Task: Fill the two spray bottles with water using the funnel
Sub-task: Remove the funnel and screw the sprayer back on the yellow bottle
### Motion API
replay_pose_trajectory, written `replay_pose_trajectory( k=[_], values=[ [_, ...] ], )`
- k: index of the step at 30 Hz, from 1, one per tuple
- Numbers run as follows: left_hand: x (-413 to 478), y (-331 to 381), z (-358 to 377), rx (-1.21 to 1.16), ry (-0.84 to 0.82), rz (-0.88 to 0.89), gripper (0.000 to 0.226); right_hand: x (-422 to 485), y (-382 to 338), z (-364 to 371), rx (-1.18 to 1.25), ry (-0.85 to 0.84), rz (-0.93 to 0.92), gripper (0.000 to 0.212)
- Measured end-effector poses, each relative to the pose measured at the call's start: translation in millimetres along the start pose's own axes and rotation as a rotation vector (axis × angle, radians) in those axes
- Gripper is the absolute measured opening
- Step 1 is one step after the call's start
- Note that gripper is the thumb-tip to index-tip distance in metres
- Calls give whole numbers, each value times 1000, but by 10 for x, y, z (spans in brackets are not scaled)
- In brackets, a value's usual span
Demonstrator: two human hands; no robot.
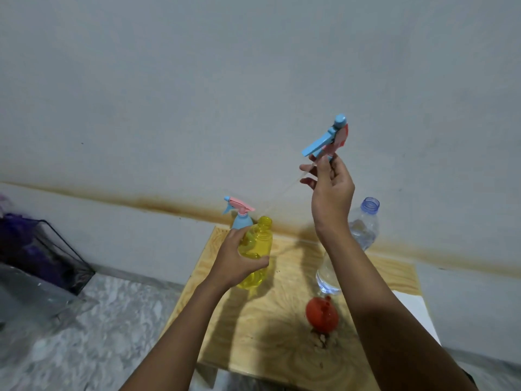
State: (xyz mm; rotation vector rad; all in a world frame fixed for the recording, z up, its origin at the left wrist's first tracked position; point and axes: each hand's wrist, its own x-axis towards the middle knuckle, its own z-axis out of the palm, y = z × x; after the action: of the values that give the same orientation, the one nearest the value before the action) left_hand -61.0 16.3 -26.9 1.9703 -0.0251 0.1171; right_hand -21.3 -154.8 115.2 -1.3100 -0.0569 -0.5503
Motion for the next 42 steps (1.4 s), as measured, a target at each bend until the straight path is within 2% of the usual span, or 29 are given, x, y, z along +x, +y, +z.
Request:
replay_pose_trajectory(
  k=[7,13,16,20,24,28,34,39,42],
  values=[
    [-47,86,10,-10,-7,1,73,-33,82,-15,-98,-58,41,18],
    [-22,289,35,-16,12,81,60,-251,300,-3,-229,-343,160,13],
    [-11,411,28,-42,19,112,51,-331,355,-26,-238,-407,183,13],
    [-9,498,19,-62,35,124,46,-408,375,-31,-187,-415,215,18],
    [-26,548,45,-64,58,123,48,-454,375,-37,-142,-349,252,27],
    [-31,576,57,-60,64,134,57,-503,374,-28,-75,-287,273,22],
    [-84,671,69,-154,27,150,53,-523,349,17,-6,-185,278,19],
    [-95,691,43,-166,-13,139,55,-420,283,-72,-54,-337,286,24],
    [-88,700,33,-167,-33,137,53,-345,235,-147,-95,-449,297,16]
  ],
)
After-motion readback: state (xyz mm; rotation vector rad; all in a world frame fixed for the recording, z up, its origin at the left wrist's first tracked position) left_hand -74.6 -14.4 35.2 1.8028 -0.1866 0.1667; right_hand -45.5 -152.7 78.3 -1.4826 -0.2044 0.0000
